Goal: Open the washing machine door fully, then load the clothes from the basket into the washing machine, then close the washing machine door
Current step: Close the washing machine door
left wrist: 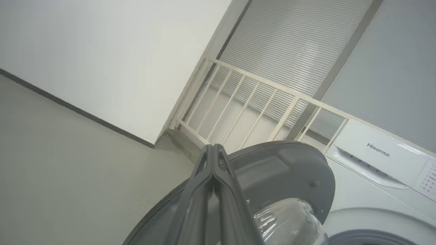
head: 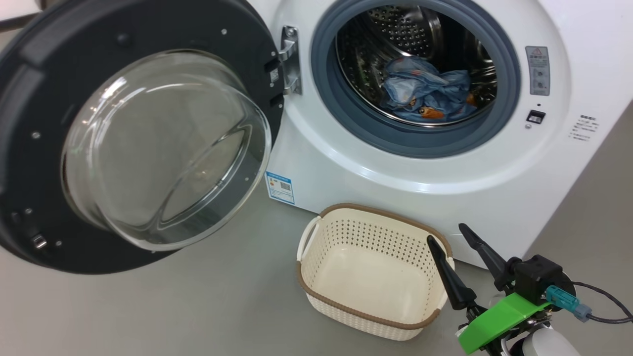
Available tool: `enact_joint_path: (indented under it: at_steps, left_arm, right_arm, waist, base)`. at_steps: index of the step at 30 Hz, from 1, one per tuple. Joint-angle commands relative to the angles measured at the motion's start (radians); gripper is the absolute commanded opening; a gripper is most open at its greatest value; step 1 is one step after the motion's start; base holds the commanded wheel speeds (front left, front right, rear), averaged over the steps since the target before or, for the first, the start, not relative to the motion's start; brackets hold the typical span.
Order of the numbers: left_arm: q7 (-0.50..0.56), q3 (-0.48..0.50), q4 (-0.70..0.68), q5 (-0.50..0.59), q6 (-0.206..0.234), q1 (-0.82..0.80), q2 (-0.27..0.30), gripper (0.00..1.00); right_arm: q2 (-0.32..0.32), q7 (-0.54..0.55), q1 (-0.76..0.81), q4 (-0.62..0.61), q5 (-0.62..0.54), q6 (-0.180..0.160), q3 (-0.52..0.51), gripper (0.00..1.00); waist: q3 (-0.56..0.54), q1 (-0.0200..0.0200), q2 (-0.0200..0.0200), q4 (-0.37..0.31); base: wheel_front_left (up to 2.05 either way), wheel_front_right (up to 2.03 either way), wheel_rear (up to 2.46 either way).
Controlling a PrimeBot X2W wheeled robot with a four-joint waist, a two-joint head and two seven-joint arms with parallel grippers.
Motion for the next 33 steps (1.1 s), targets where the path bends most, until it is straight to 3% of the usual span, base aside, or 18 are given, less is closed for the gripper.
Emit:
enact_joint_path:
  at_steps: [1,10,15,21,33]
  left_arm:
    - [0.017,0.051,0.008,-0.05,-0.009,-0.065,0.048,0.0]
    - [0.183,0.191,0.425,-0.411,-0.04,-0.28,0.176,0.0]
    - [0.241,0.223,0.504,-0.55,-0.042,-0.3,0.221,0.0]
    - [0.236,0.26,0.57,-0.641,-0.042,-0.293,0.247,0.0]
    - [0.207,0.31,0.657,-0.724,-0.042,-0.287,0.284,0.0]
  right_arm:
    - [-0.011,-0.005,-0.025,-0.023,0.012,0.002,0.024,1.0]
    - [-0.034,-0.005,-0.056,-0.018,0.005,0.002,0.041,1.0]
    - [-0.046,-0.005,-0.069,-0.018,-0.001,0.002,0.042,1.0]
    - [-0.068,-0.005,-0.091,-0.018,-0.003,0.002,0.049,1.0]
    - [-0.093,-0.005,-0.113,-0.021,-0.015,0.002,0.053,1.0]
  waist:
    - [0.008,0.0,0.0,-0.012]
    - [0.05,0.0,0.0,-0.076]
    - [0.079,0.0,0.0,-0.111]
    - [0.118,0.0,0.0,-0.144]
    - [0.166,0.0,0.0,-0.187]
  base:
    - [0.0,0.0,0.0]
    - [0.0,0.0,0.0]
    - [0.0,0.0,0.0]
    - [0.0,0.0,0.0]
    - [0.0,0.0,0.0]
